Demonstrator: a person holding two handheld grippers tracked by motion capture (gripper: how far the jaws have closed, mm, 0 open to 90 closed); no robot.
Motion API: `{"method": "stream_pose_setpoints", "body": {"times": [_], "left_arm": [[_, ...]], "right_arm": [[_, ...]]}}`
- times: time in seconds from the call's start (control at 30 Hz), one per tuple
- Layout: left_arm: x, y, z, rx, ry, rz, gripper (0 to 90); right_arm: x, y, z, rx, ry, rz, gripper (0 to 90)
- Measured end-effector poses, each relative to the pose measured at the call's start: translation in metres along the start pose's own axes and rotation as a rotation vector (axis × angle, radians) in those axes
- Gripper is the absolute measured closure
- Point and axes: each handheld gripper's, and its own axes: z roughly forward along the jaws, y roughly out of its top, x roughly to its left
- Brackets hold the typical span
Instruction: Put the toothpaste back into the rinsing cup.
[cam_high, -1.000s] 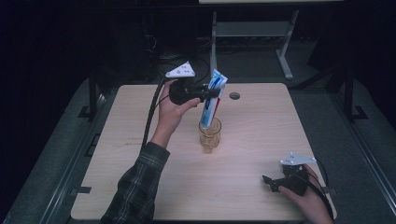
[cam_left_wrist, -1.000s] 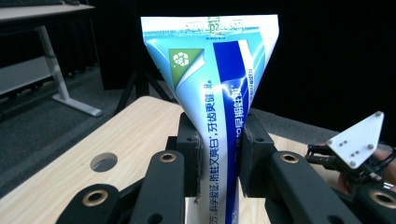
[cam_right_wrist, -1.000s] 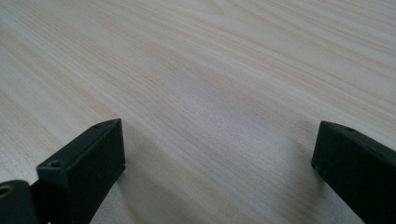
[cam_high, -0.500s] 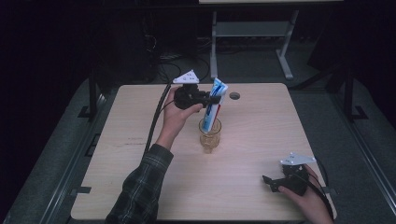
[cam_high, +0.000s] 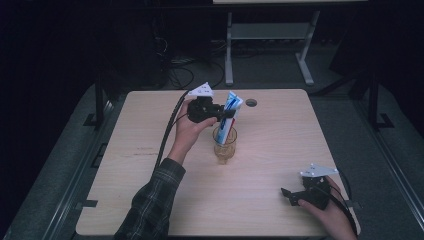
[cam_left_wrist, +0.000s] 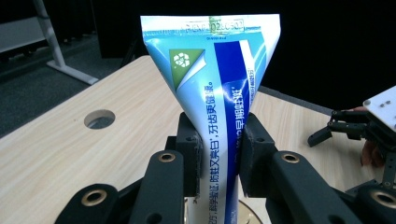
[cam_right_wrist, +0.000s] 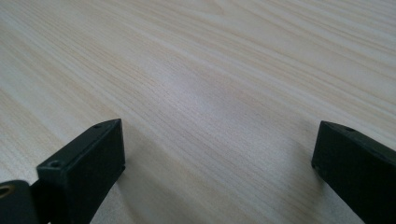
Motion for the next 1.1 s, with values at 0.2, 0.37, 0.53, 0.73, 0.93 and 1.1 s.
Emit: {"method": "stream_pose_setpoints", "body": {"times": [0.2,0.37,0.53,0.73,0.93,1.1], "left_arm": [[0.001,-0.007,0.003,0.015,0.004,-0.002,72.7],[0.001,-0.012,0.005,0.022,0.007,-0.009,72.6],[0.001,-0.015,0.006,0.033,0.007,-0.007,72.4],[0.001,-0.018,0.007,0.044,0.01,-0.008,72.0],[0.002,-0.021,0.009,0.055,0.012,-0.01,71.6],[0.002,-0.023,0.01,0.054,0.018,-0.013,71.2]], "right_arm": [[0.0,0.0,0.0,0.0,0.0,0.0,1.8],[0.0,0.0,0.0,0.001,-0.001,-0.002,1.8],[0.0,0.0,0.0,0.001,-0.001,-0.001,1.8],[0.0,0.0,0.0,0.001,-0.001,-0.002,1.8],[0.0,0.0,0.0,0.001,-0.002,-0.002,1.8],[0.0,0.0,0.0,0.0,-0.002,-0.002,1.8]]}}
